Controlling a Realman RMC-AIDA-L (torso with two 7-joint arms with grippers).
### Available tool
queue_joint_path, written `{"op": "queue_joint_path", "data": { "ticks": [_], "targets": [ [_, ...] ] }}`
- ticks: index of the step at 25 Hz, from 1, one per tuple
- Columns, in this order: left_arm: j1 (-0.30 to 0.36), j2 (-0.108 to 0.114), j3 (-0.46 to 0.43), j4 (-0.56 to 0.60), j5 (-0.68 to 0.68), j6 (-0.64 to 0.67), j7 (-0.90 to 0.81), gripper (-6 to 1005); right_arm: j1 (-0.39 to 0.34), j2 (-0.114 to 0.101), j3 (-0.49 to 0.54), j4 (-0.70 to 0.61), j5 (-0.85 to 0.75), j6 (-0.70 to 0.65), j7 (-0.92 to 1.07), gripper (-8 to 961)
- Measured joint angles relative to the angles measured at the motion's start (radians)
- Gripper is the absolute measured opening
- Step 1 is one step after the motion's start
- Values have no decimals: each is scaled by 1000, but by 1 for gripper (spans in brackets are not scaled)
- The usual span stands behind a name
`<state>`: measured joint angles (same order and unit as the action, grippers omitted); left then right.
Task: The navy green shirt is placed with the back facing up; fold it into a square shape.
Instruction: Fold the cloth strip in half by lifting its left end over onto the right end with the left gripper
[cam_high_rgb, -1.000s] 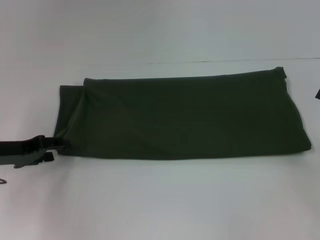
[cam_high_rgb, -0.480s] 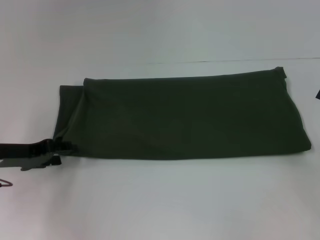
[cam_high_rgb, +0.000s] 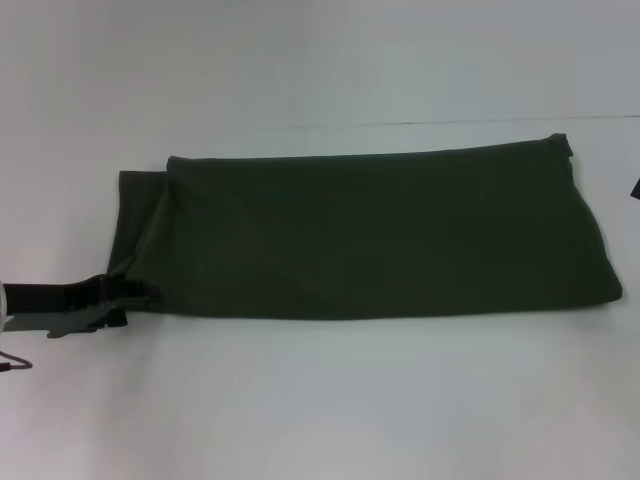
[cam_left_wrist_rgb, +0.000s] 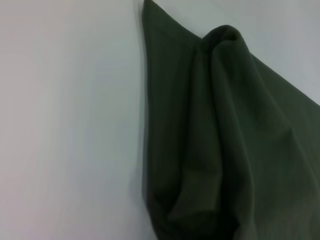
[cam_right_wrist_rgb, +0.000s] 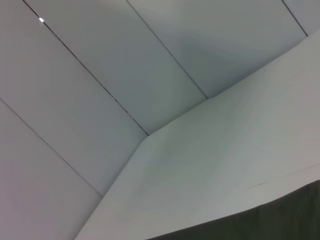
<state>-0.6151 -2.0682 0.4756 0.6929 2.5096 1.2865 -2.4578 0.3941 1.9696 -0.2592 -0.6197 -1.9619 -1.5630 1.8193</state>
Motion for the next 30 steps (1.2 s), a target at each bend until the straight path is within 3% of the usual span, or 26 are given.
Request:
{"op": "queue_joint_path", "data": {
  "ticks": [30],
  "targets": [
    [-45, 4, 37, -21, -1, -41, -2, 680, -5, -2, 2, 3, 11, 0, 0, 910]
  ]
}}
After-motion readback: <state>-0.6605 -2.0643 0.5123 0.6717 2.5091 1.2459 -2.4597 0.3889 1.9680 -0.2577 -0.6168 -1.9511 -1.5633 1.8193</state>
